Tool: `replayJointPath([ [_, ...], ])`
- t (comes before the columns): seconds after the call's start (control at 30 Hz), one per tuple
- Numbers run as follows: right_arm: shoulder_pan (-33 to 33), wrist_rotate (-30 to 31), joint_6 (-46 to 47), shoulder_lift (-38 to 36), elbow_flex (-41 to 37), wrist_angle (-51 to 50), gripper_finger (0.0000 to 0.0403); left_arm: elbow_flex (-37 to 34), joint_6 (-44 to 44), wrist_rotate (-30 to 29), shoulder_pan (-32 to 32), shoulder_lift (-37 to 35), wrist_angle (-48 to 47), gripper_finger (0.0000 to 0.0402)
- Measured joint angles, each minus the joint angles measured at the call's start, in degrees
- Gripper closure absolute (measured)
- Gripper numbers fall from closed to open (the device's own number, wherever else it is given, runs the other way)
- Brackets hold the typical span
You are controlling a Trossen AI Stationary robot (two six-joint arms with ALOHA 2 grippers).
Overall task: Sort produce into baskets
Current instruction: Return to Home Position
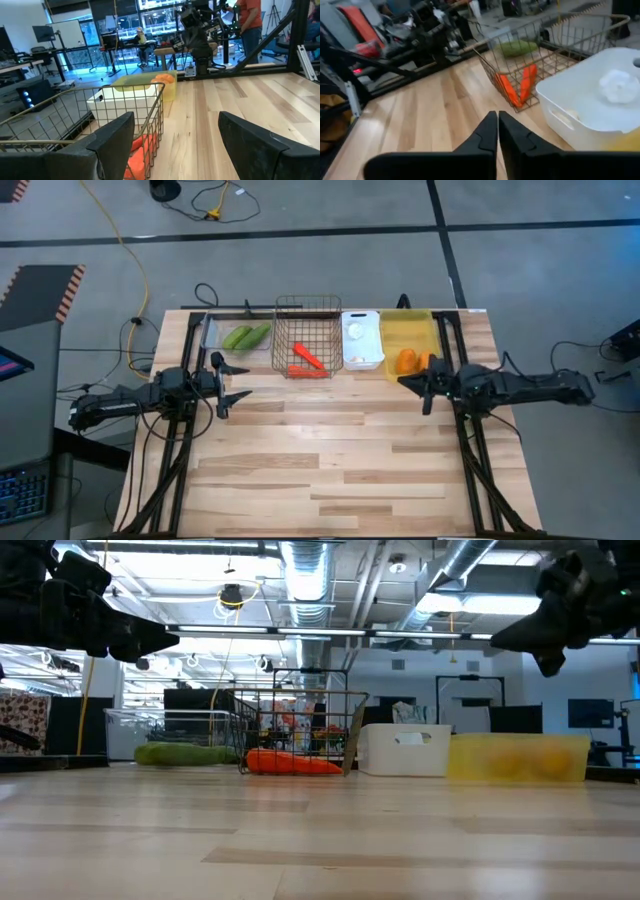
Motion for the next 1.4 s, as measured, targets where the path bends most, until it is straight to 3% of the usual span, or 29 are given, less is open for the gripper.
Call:
replayJointPath([
  [0.17, 1.04, -2.9, -4.79, -6.87, -3.64, 2.77, 0.0351, 0.0, 0.0, 0.0, -0.01, 0.0, 0.0, 0.0125],
  [0.5, 0.81, -7.37, -12.21, -16.25, -11.6, 10.99, 0.0383, 0.0, 0.0, 0.01, -0.02, -0.01, -0.01, 0.0125],
  [0.7, -1.13, -8.28, -13.91, -15.9, -11.6, 9.04, 0.0364, 0.0, 0.0, 0.02, -0.01, 0.0, 0.02, 0.0125],
  [0.93, -3.9, -13.82, -21.03, -14.95, -11.63, 7.54, 0.037, 0.0, 0.0, 0.02, 0.0, 0.0, 0.02, 0.0125],
  [1.4, -6.4, -13.6, -18.73, -8.06, -11.67, 7.73, 0.0359, 0.0, 0.0, 0.0, 0.0, 0.0, 0.01, 0.0125],
])
